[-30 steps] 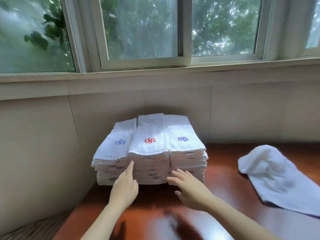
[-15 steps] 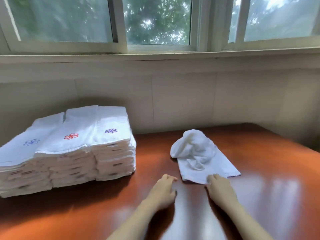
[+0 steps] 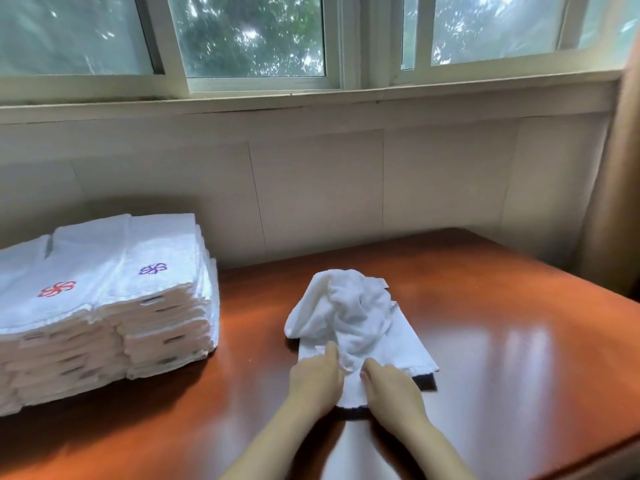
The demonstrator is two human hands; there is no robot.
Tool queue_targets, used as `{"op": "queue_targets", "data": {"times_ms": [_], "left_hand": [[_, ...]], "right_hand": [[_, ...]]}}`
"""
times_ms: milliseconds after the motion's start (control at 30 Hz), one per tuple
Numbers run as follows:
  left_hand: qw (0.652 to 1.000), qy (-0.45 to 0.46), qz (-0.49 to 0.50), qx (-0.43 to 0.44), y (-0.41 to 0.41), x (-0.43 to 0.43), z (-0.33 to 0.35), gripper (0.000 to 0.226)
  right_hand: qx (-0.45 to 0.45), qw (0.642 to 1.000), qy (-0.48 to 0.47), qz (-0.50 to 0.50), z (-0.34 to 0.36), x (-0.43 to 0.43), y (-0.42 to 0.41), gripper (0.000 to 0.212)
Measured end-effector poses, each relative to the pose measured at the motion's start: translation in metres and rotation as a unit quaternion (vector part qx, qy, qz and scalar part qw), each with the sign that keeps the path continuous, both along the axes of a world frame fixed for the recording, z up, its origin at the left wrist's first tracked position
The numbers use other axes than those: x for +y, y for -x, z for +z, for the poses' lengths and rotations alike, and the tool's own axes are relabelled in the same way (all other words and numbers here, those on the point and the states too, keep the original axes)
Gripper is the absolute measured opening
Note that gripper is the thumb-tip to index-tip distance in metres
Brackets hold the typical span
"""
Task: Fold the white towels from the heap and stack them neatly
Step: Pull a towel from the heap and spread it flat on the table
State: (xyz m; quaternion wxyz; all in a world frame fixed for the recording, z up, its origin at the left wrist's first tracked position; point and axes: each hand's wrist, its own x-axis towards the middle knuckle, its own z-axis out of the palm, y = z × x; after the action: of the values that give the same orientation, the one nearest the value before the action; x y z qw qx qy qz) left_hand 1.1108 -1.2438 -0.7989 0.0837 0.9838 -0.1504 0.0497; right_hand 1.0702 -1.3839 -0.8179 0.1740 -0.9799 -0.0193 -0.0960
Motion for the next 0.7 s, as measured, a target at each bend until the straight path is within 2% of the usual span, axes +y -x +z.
{"op": "queue_targets", "data": {"times_ms": [100, 267, 333, 433, 533, 600, 633, 700], "left_hand": [[0.997, 0.050, 0.002, 0.050, 0.013, 0.014, 0.001, 0.043], [0.993, 0.057, -0.005, 0.101, 0.034, 0.024, 0.003, 0.030], [0.992, 0.076, 0.001, 0.102, 0.039, 0.025, 0.005, 0.013], [0.987, 0.104, 0.032, 0.120, 0.048, 0.026, 0.006, 0.024], [0.970, 0.188, 0.071, 0.139, 0.052, 0.025, 0.007, 0.024], [0.929, 0.323, 0.072, 0.164, 0.053, 0.024, 0.013, 0.031], [0.891, 0.409, 0.067, 0.186, 0.055, 0.024, 0.019, 0.033], [0.795, 0.566, 0.054, 0.209, 0.059, 0.026, 0.034, 0.024]], "right_hand": [[-0.014, 1.000, 0.013, 0.002, -0.001, 0.008, 0.019, 0.018], [-0.014, 1.000, -0.027, 0.004, -0.002, 0.012, 0.039, 0.022], [-0.005, 1.000, -0.024, 0.007, 0.002, 0.013, 0.043, 0.021], [0.007, 1.000, 0.002, 0.007, 0.008, 0.015, 0.047, 0.023], [0.023, 0.999, 0.031, 0.016, 0.012, 0.020, 0.054, 0.033], [0.057, 0.996, 0.061, 0.007, 0.011, 0.026, 0.060, 0.060], [0.072, 0.994, 0.077, 0.000, 0.010, 0.029, 0.063, 0.070], [0.086, 0.992, 0.092, -0.013, 0.007, 0.034, 0.064, 0.075]]}}
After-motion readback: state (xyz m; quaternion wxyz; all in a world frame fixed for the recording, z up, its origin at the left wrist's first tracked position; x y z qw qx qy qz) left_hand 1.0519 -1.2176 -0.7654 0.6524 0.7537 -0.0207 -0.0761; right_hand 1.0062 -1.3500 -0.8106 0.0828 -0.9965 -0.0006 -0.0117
